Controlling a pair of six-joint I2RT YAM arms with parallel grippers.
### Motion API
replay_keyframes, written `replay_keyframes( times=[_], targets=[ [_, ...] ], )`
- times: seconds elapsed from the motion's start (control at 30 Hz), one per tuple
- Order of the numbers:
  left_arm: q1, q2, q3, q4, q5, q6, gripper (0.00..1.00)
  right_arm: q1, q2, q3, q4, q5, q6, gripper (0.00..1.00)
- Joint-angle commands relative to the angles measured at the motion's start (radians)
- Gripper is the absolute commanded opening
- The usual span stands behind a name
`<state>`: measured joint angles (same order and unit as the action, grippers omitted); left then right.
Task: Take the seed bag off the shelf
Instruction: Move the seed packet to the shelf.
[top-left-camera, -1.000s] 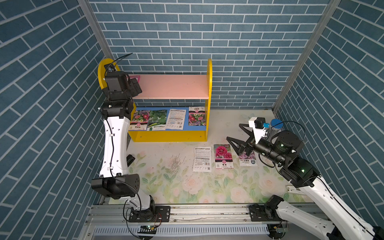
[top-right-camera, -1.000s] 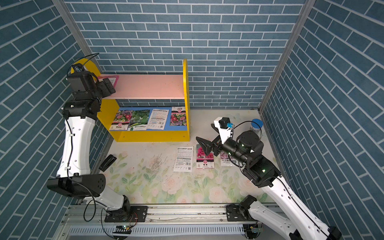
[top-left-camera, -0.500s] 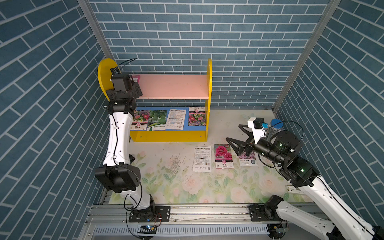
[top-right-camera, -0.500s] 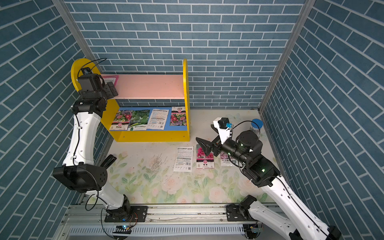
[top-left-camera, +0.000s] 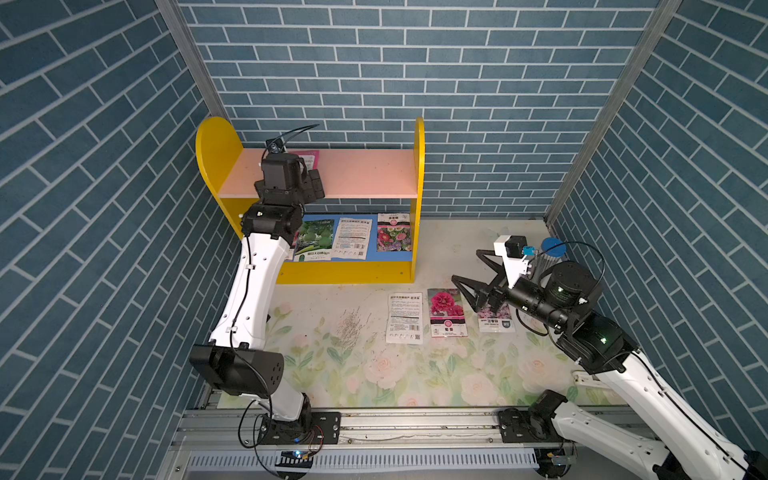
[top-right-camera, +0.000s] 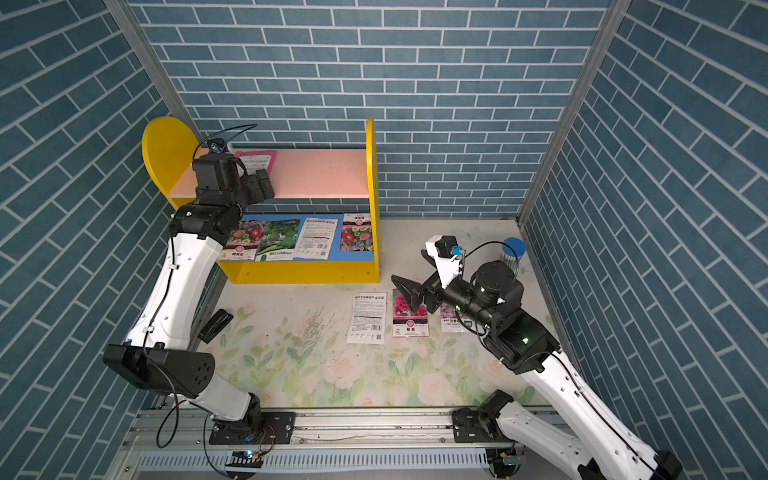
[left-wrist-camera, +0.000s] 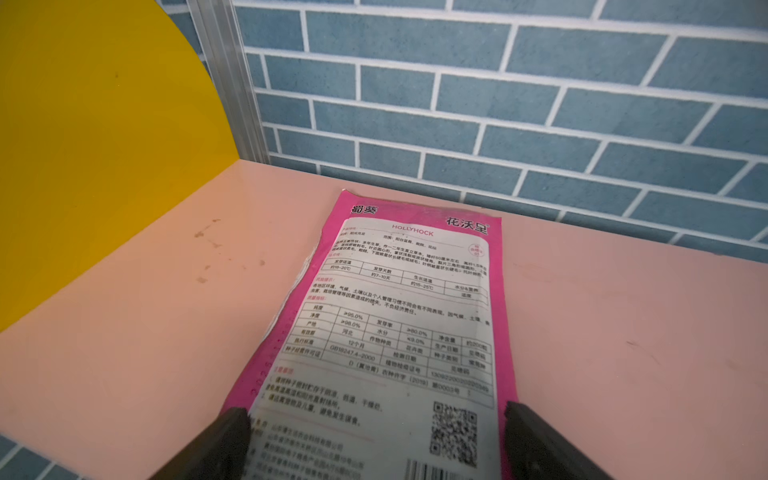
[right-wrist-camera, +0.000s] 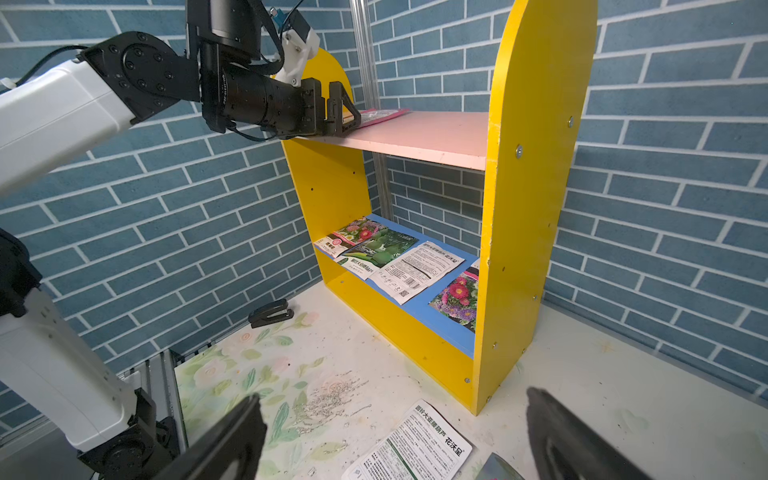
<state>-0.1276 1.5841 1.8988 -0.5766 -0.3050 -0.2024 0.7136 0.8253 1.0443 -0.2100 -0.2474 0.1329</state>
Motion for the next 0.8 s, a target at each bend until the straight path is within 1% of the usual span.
replay_keyframes(
  times=[0.0, 0.13, 0.3, 0.4, 0.6, 0.67, 0.77],
  targets=[
    [-0.03, -0.011, -0.026, -0.11, 0.039, -0.074, 1.0, 0.003, -0.032, -0.012, -0.005, 0.008, -0.003, 0.99],
    [-0.058, -0.009, 0.023, -0.142, 0.063, -0.095, 1.0, 0.003, -0.04, -0.016, -0.008, 0.016, -0.004, 0.99],
    [-0.06, 0.005, 0.149, -0.181, 0.086, -0.098, 1.0, 0.003, -0.041, -0.017, -0.002, 0.016, -0.003, 0.99],
    [-0.06, -0.01, 0.211, -0.186, 0.093, -0.107, 1.0, 0.002, -0.043, -0.018, 0.002, 0.017, -0.002, 0.99],
    [-0.051, -0.09, 0.178, -0.171, 0.087, -0.152, 1.0, 0.003, -0.049, -0.033, 0.016, 0.019, 0.003, 0.99],
    [-0.033, -0.102, 0.167, -0.189, 0.128, -0.184, 1.0, 0.003, -0.048, -0.036, 0.023, 0.016, 0.009, 0.99],
    [0.039, -0.121, 0.144, -0.199, 0.286, -0.245, 1.0, 0.002, -0.045, -0.039, 0.035, 0.007, 0.015, 0.99]
  ],
)
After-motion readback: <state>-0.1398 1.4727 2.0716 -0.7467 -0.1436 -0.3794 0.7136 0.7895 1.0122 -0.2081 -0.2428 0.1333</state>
